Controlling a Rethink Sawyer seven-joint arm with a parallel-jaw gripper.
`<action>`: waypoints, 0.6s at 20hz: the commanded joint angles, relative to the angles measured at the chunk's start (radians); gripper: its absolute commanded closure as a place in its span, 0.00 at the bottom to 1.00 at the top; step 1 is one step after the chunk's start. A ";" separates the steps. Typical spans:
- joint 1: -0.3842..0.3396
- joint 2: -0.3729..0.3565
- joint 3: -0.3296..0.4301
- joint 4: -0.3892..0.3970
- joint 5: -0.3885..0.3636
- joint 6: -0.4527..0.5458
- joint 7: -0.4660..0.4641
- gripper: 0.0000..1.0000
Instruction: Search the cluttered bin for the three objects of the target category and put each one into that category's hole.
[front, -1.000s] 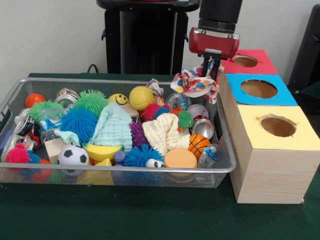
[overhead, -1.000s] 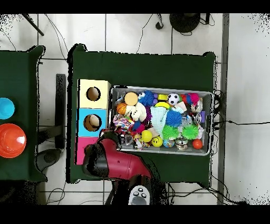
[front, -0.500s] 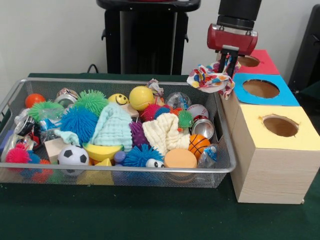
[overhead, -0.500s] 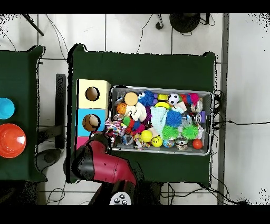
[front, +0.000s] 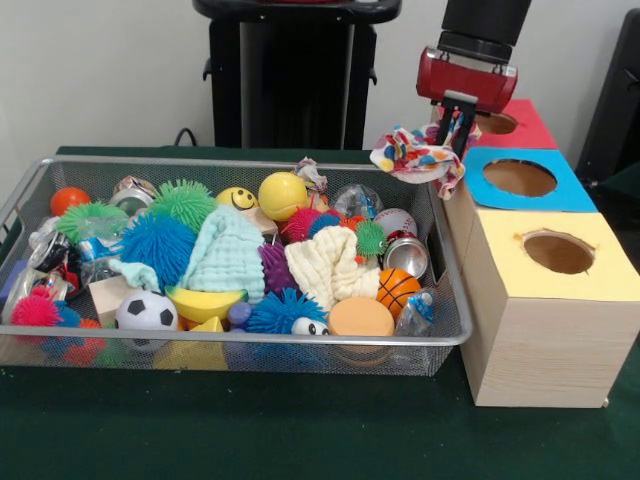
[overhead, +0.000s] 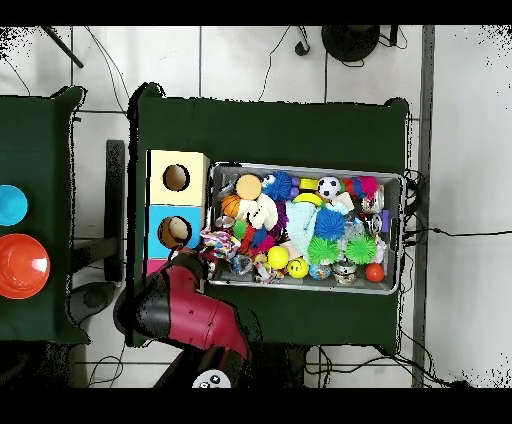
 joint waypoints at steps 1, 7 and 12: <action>0.054 0.063 0.006 -0.125 0.088 0.158 0.237 1.00; 0.062 0.009 -0.063 -0.138 0.050 0.270 0.197 1.00; 0.064 -0.021 -0.090 -0.136 0.027 0.305 0.189 1.00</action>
